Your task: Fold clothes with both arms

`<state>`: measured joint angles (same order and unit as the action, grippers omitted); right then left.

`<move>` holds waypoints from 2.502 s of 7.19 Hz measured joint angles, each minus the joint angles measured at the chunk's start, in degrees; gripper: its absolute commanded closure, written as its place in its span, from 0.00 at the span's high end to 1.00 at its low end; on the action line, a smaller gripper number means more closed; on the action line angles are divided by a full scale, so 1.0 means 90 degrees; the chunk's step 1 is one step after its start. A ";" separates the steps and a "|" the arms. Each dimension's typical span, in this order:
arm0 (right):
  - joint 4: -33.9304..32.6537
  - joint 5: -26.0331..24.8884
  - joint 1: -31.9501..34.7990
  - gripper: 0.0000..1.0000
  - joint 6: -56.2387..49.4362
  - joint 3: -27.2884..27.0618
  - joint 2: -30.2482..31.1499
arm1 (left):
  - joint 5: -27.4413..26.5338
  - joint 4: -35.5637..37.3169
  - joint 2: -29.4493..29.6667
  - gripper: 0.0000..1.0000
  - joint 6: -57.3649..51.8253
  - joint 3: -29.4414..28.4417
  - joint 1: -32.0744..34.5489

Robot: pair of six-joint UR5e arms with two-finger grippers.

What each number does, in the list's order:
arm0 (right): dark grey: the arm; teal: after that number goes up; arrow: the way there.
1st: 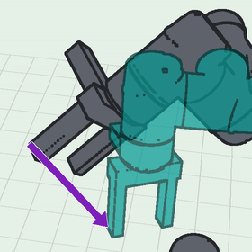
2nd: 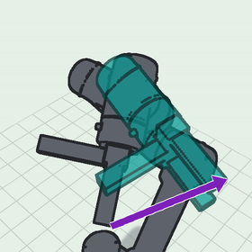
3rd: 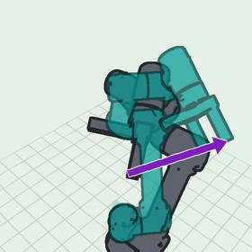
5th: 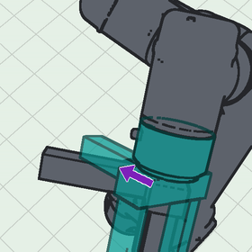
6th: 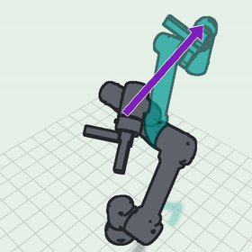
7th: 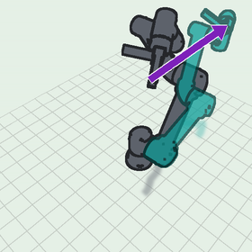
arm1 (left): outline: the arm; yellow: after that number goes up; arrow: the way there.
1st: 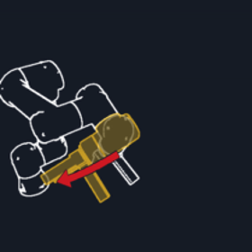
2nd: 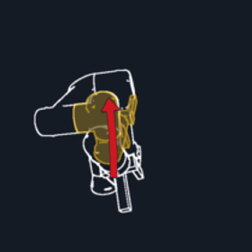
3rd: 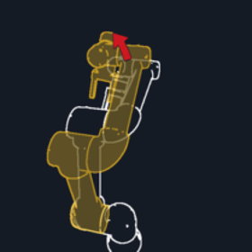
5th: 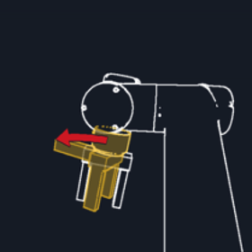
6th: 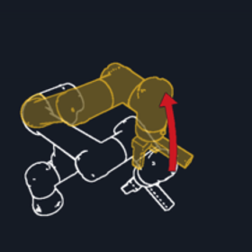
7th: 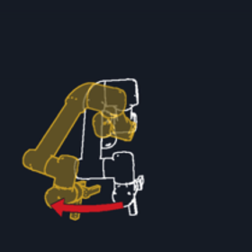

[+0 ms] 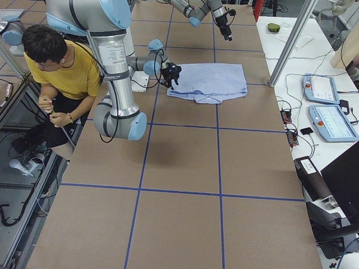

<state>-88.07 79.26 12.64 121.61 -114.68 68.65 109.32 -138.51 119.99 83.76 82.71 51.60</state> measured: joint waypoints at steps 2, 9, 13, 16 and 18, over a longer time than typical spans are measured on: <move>0.0038 -0.0406 -0.0286 1.00 0.0883 0.0033 0.0000 | -0.0006 0.0000 0.0012 0.97 0.0000 0.0000 -0.0001; 0.0795 -0.0860 -0.0404 0.63 0.1956 0.0748 -0.0003 | -0.0017 0.0000 0.0014 0.97 0.0286 0.0028 -0.0001; 0.0801 -0.0837 -0.0389 0.00 0.1973 0.0794 -0.0033 | -0.0017 0.0000 0.0012 0.97 0.0293 0.0028 0.0000; 0.0787 -0.0816 -0.0328 0.00 0.1919 0.0789 -0.0113 | -0.0017 0.0000 0.0001 0.97 0.0293 0.0025 0.0000; 0.0743 -0.0796 -0.0291 0.00 0.1909 0.0773 -0.0188 | -0.0017 0.0000 0.0000 0.97 0.0371 0.0038 0.0000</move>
<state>-81.38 72.10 10.03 138.79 -107.72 66.95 109.16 -138.52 119.99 87.10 83.05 51.59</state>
